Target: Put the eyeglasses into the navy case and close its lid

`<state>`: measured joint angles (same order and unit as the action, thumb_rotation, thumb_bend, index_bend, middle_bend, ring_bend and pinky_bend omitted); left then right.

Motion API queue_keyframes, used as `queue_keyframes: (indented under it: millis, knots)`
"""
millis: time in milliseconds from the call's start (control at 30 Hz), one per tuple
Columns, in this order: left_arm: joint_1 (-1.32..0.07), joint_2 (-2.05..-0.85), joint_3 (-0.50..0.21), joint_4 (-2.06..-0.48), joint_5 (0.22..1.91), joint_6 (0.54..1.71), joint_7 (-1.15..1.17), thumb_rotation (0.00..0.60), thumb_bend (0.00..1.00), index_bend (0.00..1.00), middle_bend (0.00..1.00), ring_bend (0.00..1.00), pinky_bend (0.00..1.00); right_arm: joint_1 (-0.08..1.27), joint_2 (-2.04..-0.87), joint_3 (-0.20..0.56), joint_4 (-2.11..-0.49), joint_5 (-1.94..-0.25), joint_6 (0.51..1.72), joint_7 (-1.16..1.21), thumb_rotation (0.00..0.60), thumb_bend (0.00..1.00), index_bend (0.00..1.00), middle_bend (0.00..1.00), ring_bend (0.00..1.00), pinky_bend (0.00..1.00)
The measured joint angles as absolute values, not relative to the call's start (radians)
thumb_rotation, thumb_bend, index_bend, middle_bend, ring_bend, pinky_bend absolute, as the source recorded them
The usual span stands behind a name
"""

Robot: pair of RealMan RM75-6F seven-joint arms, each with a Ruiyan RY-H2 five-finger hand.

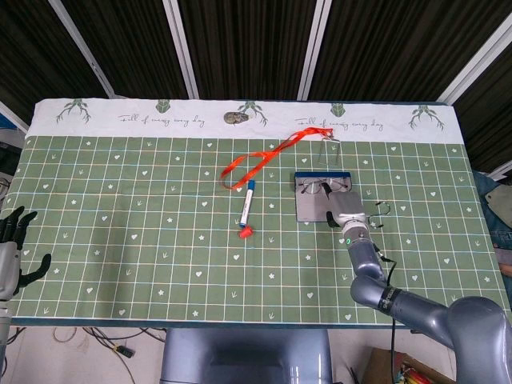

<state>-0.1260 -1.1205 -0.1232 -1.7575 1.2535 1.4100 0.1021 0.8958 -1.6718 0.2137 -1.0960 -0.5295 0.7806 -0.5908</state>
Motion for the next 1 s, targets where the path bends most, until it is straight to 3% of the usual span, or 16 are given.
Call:
queue_keyframes:
  millis: [833,1000]
  knots:
    - [-0.126,-1.115,-0.124,-1.756,1.249,1.404,0.089,0.600,0.36,0.10,0.00,0.00,0.00,0.927,-1.708,0.250,-1.021,-0.446,0.779,-0.616,0.600,0.62,0.08,0.69,0.73,0.68]
    - [-0.128,-1.115,-0.124,-1.757,1.248,1.403,0.097,0.600,0.36,0.10,0.00,0.00,0.00,0.899,-1.669,0.256,-1.114,-0.501,0.812,-0.567,0.600,0.51,0.04,0.60,0.67,0.68]
